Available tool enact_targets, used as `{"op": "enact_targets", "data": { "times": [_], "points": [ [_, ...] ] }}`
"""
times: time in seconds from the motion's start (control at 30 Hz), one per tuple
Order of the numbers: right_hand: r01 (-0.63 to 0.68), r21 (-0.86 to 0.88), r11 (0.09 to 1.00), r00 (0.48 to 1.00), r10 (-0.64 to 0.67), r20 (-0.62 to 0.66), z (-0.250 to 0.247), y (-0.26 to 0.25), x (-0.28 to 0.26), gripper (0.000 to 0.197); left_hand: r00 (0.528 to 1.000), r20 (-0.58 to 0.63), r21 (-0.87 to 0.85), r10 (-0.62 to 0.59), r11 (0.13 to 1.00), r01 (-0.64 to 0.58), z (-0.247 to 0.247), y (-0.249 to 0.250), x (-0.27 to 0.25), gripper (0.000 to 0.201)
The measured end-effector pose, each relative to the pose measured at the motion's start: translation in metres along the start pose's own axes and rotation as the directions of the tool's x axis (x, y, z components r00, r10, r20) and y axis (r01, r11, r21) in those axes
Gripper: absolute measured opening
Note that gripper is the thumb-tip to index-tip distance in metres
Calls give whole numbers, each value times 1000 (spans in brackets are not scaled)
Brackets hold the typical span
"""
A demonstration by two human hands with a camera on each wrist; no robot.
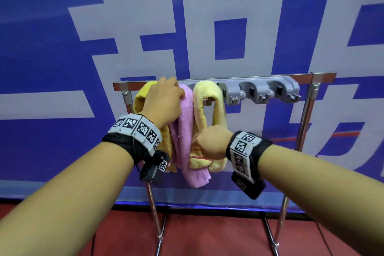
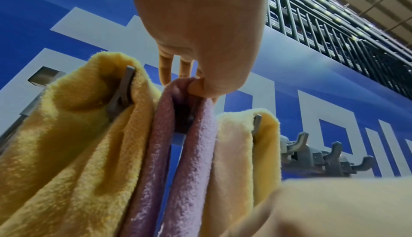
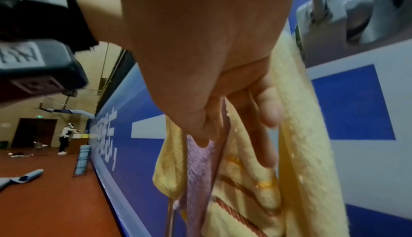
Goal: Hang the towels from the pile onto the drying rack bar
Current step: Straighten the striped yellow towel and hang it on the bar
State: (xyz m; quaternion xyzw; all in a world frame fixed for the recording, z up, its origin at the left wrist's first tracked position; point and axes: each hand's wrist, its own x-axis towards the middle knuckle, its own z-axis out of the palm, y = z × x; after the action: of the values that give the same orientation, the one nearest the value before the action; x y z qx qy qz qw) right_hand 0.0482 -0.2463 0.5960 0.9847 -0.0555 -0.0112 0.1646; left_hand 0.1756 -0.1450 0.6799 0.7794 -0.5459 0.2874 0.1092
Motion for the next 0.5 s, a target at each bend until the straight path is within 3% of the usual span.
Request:
{"op": "enact_targets", "data": {
  "times": [0.07,0.13,0.2,0.3,0.4,0.5],
  "points": [
    [-18,14,1000,991,17,130,14,-2,5,36,1000,5,19,24,1000,-24,0,4,-3,29],
    [-46,8,999,954,42,298,27,-3,7,60,998,16,29,58,998,-59,1,8,-5,28],
    [-94,-27,995,934,98,343,32,-1,4,78,995,37,37,97,994,-99,2,11,-6,31],
    [-157,-36,987,943,161,291,28,9,-5,59,987,92,32,132,990,-135,3,14,-6,35],
    [-267,-105,958,914,286,289,31,17,-6,33,984,110,28,139,989,-143,6,16,-6,36],
    [-359,-95,929,907,371,200,32,18,-5,28,983,101,18,152,988,-154,12,16,-7,36]
  ]
}}
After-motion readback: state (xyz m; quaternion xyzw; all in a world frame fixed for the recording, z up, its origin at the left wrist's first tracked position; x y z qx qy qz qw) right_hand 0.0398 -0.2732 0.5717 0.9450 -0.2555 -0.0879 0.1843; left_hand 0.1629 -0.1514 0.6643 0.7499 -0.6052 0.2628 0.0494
